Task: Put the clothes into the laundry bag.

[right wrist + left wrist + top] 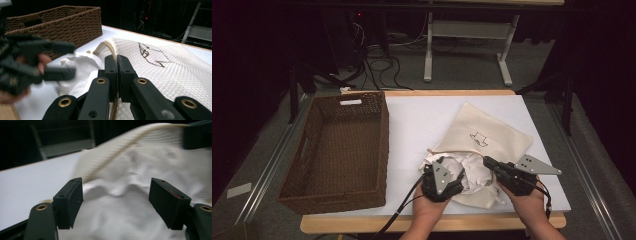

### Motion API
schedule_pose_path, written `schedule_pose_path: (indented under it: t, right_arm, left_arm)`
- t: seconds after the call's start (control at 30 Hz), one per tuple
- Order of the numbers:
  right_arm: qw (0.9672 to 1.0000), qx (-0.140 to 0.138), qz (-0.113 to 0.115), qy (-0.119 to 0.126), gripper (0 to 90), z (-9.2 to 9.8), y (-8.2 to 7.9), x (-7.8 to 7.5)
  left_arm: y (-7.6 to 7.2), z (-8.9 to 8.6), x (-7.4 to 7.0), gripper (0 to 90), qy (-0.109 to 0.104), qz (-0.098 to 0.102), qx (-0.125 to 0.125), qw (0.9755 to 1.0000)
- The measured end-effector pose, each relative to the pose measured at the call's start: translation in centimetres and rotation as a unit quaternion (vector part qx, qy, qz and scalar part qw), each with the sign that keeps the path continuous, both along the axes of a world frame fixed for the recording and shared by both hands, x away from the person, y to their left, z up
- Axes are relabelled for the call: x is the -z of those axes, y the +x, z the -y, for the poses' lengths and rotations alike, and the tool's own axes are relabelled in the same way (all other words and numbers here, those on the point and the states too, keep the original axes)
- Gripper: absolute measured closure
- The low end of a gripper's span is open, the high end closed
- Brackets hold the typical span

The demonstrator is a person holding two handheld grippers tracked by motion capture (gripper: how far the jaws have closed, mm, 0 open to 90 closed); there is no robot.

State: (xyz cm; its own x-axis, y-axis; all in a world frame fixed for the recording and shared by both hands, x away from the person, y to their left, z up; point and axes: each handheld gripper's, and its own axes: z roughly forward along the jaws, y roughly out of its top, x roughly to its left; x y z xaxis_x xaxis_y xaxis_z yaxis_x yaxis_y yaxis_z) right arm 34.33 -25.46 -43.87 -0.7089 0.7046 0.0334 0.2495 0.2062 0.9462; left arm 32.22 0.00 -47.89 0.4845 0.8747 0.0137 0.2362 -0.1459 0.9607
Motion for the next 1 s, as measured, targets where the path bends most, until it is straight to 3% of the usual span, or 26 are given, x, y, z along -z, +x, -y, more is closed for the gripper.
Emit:
schedule_pose_path:
  t: [0.13, 0.17, 0.23, 0.27, 0.33, 0.43, 0.47, 0.5, 0.53, 0.57, 0.67, 0.73, 0.77, 0.83, 1.0]
  right_arm:
    - [1.0, 0.0, 0.001, -0.002, 88.1, -0.1, 0.0, 0.0]
    - [1.0, 0.001, 0.0, -0.002, 88.1, -0.1, 0.0, 0.0]
    - [1.0, 0.0, -0.002, -0.001, 88.0, -0.1, 0.0, 0.1]
    - [1.0, 0.0, -0.003, -0.001, 88.0, -0.1, 0.0, 0.1]
    - [1.0, 0.001, -0.002, 0.0, 88.1, 0.0, 0.0, 0.1]
    - [1.0, 0.002, -0.002, 0.001, 88.0, 0.0, 0.1, 0.1]
    - [1.0, 0.0, -0.003, 0.0, 88.0, 0.0, 0.1, 0.1]
    - [1.0, 0.001, -0.003, -0.001, 88.0, 0.0, 0.1, 0.1]
    - [1.0, 0.002, -0.002, -0.002, 88.0, -0.1, 0.0, 0.1]
    - [1.0, 0.002, 0.001, -0.005, 87.9, -0.2, 0.0, 0.1]
    - [1.0, -0.002, 0.001, -0.006, 87.9, -0.2, 0.0, 0.1]
    - [1.0, 0.001, 0.001, -0.006, 87.9, -0.2, -0.1, 0.1]
    - [1.0, 0.002, -0.002, -0.004, 87.9, -0.1, -0.1, 0.1]
    - [1.0, 0.005, -0.003, -0.003, 87.9, 0.0, -0.2, 0.1]
    - [1.0, 0.004, 0.0, -0.004, 87.8, 0.1, -0.2, 0.1]
  left_arm:
    - [1.5, -3.0, 0.5, 23.7, -0.009, -0.029, -0.046, 0.9985]
    - [2.1, -3.5, 1.0, 27.7, -0.008, -0.05, -0.047, 0.9976]
    - [2.7, -3.6, 1.7, 56.7, -0.009, -0.08, -0.042, 0.9958]
    - [2.8, -3.6, 2.0, 64.1, -0.005, -0.096, -0.044, 0.9944]
    - [2.7, -3.2, 2.3, 84.5, 0.005, -0.107, -0.039, 0.9935]
    - [1.5, -2.0, 2.1, 88.5, -0.011, -0.098, 0.015, 0.995]
    - [0.8, -1.2, 1.9, 88.2, -0.034, -0.093, 0.048, 0.9939]
    - [0.4, -0.6, 1.8, 86.4, -0.037, -0.089, 0.062, 0.9934]
    - [-0.2, 0.7, 1.7, 81.7, -0.038, -0.085, 0.089, 0.9916]
    - [-0.3, 1.3, 1.8, 74.5, -0.038, -0.087, 0.101, 0.9903]
    - [-0.4, 2.8, 2.3, 58.4, -0.022, -0.091, 0.114, 0.9891]
    - [0.0, 3.1, 2.6, 43.8, -0.03, -0.103, 0.11, 0.9881]
    - [-0.1, 3.1, 2.6, 34.3, -0.031, -0.1, 0.106, 0.9888]
    - [-0.2, 2.9, 2.5, 23.9, -0.031, -0.092, 0.105, 0.9897]
    - [-1.5, 1.6, 1.6, 16.2, -0.028, -0.059, 0.07, 0.9954]
